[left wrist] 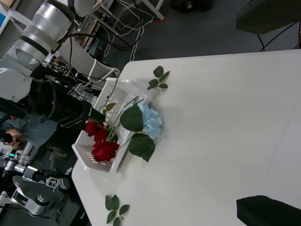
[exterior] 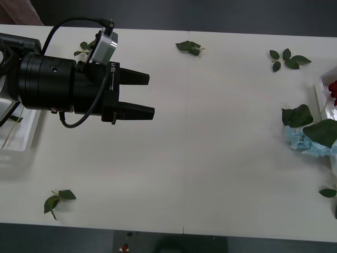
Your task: Put the red flowers into the right box and the blue flowers into the left box
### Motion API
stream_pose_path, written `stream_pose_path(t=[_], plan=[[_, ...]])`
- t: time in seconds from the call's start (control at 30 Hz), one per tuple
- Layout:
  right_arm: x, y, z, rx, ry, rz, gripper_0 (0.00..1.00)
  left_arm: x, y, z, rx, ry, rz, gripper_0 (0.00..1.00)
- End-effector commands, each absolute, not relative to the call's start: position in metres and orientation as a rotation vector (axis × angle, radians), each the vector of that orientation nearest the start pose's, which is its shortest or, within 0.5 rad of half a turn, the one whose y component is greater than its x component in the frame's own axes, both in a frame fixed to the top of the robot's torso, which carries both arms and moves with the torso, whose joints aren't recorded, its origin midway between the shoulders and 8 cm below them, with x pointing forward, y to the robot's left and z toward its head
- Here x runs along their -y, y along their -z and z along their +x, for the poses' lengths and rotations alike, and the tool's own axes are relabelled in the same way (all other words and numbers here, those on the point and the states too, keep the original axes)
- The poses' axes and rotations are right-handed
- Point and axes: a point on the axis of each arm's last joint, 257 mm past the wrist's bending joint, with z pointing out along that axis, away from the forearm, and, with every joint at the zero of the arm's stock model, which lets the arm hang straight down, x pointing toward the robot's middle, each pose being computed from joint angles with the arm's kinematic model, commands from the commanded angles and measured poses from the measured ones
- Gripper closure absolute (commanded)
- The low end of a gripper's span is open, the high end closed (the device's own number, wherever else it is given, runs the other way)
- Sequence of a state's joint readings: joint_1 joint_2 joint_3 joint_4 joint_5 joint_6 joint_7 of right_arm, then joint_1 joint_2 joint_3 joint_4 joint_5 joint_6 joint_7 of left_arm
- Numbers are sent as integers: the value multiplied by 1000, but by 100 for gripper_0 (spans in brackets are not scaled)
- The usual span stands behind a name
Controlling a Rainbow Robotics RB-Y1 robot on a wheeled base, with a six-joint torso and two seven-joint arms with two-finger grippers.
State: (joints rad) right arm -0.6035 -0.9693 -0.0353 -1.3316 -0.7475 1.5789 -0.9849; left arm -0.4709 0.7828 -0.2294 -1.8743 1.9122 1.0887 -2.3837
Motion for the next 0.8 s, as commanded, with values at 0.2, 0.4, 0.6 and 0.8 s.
stream_pose_path(t=[0.2, 0.4, 0.6, 0.8], plan=[[547, 160, 532, 317, 920, -3298, 3, -34, 49, 381, -1481, 999, 1286, 0], [544, 180, 537, 186, 936, -3248, 3, -34, 49, 381, -1481, 999, 1286, 0], [512, 236, 529, 94, 816, -3181, 4, -34, 49, 381, -1481, 999, 1286, 0], [504, 255, 530, 42, 771, -3154, 4, -34, 49, 381, -1481, 999, 1286, 0]])
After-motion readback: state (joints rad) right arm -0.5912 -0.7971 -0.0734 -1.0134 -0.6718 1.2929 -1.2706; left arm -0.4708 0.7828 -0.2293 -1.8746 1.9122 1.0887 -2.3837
